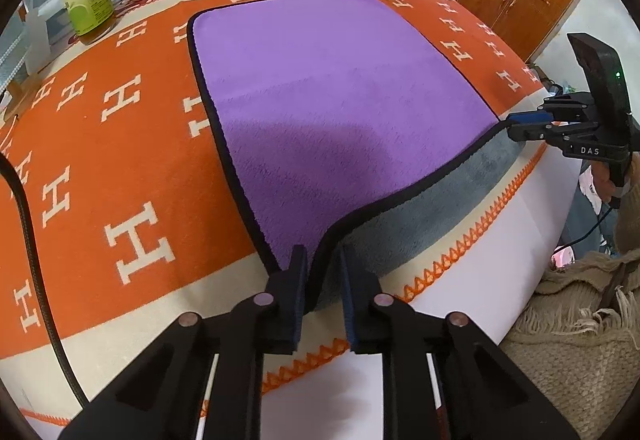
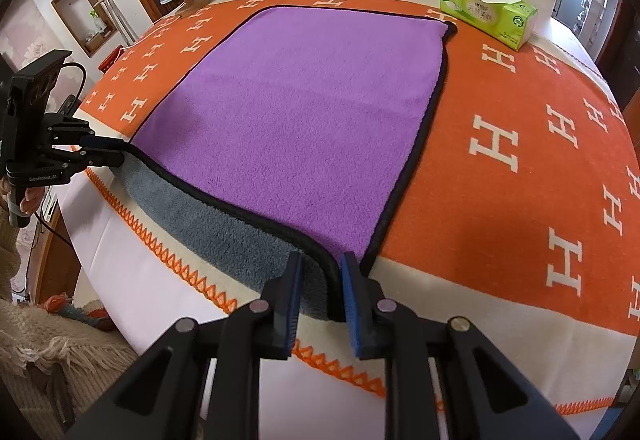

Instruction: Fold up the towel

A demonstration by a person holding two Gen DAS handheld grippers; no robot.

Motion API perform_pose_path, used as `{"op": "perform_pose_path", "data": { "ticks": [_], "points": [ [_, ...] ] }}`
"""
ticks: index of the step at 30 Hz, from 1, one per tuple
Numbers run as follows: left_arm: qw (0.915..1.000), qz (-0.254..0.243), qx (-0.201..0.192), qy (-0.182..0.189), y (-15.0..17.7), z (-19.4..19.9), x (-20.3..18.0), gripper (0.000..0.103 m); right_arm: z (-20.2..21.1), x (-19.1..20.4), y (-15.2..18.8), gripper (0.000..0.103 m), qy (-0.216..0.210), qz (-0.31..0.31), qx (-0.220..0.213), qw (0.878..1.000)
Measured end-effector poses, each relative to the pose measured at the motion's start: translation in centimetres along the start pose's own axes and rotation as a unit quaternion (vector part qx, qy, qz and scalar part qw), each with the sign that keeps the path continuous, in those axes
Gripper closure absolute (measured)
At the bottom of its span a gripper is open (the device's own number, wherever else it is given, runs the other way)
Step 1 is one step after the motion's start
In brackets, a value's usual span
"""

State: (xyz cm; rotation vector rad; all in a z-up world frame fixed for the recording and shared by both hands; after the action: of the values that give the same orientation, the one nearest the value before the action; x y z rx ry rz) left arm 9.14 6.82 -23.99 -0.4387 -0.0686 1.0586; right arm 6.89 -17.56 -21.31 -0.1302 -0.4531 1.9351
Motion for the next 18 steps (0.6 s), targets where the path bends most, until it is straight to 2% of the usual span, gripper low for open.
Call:
{"op": "perform_pose_path", "data": {
  "ticks": [9, 18],
  "points": [
    [0.9987, -0.019, 0.013, -0.045, 0.14, -0.36, -0.48, 0.098, 0.08, 0.07, -0.15, 0.091, 0.013, 0.003, -0.005, 1.000],
    [0.9971, -0.014, 0.003, -0.074, -0.50, 0.55, -0.67, 0.099, 0.66, 0.57, -0.08, 0.098, 0.033, 0.009, -0.018, 0.999]
  ]
}}
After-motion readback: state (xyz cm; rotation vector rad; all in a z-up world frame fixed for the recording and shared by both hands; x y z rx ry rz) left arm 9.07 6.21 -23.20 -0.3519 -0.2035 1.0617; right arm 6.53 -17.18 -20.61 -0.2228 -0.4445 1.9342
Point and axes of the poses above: each gripper's, at about its wrist camera, not at the fingertips, and z roughly against the way its jaws point, x to its left, y to its underside, the point moved 6 cm from there along -z, roughly the way its jaws point, and after that the axes turned 1 degree about -z, right-handed, at the moved point
